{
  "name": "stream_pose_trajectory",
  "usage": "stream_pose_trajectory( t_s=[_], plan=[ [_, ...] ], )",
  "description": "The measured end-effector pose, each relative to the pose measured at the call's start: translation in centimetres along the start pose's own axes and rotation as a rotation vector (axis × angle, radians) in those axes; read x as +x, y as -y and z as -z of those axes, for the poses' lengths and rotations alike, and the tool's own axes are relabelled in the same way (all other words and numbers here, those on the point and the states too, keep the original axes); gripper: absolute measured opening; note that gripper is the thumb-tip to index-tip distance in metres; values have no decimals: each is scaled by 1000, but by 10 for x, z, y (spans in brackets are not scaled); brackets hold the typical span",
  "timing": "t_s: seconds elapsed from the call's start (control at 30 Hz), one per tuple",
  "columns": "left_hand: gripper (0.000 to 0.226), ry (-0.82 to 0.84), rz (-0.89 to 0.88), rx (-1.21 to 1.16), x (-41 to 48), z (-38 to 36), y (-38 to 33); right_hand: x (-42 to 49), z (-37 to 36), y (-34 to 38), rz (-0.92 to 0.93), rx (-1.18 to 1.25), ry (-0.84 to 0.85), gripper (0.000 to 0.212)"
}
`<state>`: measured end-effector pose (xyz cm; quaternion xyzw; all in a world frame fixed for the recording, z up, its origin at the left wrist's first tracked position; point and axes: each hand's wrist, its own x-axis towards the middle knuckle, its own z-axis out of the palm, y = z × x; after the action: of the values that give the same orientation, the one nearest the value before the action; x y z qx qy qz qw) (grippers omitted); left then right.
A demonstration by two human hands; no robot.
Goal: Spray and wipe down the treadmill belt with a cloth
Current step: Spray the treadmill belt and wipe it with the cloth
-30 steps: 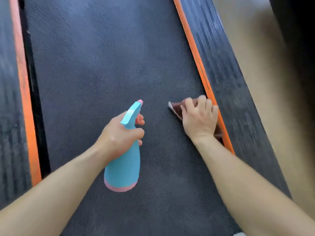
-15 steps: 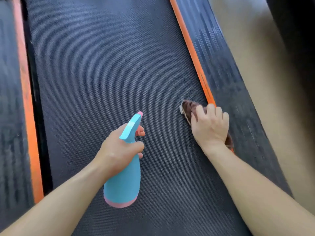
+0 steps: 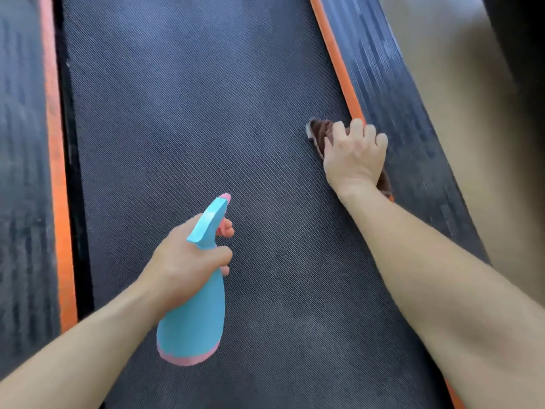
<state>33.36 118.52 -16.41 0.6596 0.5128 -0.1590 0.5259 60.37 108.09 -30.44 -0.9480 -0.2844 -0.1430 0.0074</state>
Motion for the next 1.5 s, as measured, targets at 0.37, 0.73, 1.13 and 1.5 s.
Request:
stream_pose_trajectory(
  t_s=[0.37,0.73,1.13,1.5],
  plan=[
    [45,7,-30,-38,-13,-1,-8,-23,-1,-20,136,-10,-26,14],
    [45,2,-40,1,-20,-1,-19,-135,40,-45,153,63,101,20],
    [50,-17,-17,10,-20,2,0,-48,17,3,48,105,108,29],
    [43,-21,7,-74,-24,10,17,-57,10,48,192,223,92,30]
  ],
)
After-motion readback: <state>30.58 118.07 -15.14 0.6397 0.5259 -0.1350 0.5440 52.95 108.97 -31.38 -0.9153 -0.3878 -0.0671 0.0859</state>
